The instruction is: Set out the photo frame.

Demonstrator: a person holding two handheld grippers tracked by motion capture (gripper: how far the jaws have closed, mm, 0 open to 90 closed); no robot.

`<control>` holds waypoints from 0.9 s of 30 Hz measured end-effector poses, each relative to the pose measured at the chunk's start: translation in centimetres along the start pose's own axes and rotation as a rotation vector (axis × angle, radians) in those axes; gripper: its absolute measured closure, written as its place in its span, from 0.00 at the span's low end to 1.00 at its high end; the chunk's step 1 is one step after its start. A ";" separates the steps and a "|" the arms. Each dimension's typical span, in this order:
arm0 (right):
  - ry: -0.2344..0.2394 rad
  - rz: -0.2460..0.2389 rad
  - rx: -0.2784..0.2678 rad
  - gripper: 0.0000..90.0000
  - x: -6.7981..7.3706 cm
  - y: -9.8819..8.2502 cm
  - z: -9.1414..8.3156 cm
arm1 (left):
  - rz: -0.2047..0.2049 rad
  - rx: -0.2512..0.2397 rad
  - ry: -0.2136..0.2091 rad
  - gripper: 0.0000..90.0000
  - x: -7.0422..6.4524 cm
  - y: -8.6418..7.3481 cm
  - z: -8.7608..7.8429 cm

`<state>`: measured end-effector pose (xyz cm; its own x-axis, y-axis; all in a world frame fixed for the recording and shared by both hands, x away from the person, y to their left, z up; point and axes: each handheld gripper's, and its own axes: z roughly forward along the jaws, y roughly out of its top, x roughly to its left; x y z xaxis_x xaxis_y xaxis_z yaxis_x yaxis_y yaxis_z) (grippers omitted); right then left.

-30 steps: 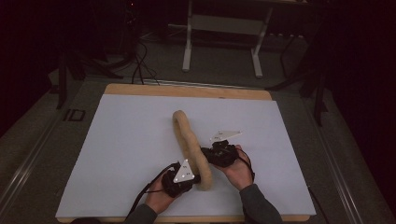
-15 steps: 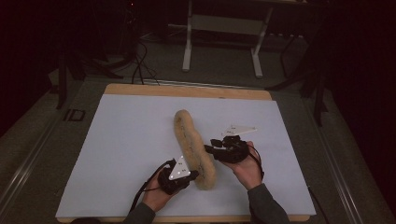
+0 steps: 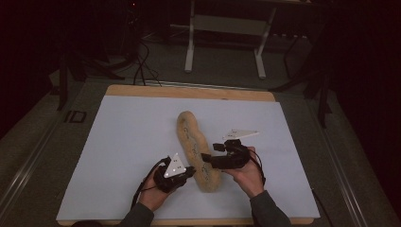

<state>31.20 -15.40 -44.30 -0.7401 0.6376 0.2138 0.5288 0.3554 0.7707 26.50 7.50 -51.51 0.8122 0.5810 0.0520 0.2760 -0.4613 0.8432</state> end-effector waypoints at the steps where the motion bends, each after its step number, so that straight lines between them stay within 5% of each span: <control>1: -0.004 -0.008 0.016 0.35 0.3 -0.3 0.4 | -0.009 -0.006 0.007 0.90 0.2 0.0 -0.1; 14: -0.048 -0.028 0.094 0.36 2.2 -2.7 1.7 | -0.078 -0.045 0.129 0.75 3.4 0.3 -3.0; 19: -0.089 -0.057 0.107 0.45 2.5 -3.7 1.8 | -0.088 -0.050 0.149 0.70 4.5 0.7 -3.4; 23: -0.066 -0.037 0.111 0.54 2.2 -4.4 2.1 | -0.086 -0.028 0.154 0.66 5.5 1.0 -3.3; 27: -0.089 -0.077 0.099 0.61 2.6 -4.5 2.0 | -0.098 -0.025 0.162 0.64 6.6 1.2 -3.5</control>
<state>27.77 -13.93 -48.41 -0.7426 0.6623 0.0992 0.5138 0.4686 0.7186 30.38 13.09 -48.33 0.6883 0.7236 0.0523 0.3353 -0.3812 0.8616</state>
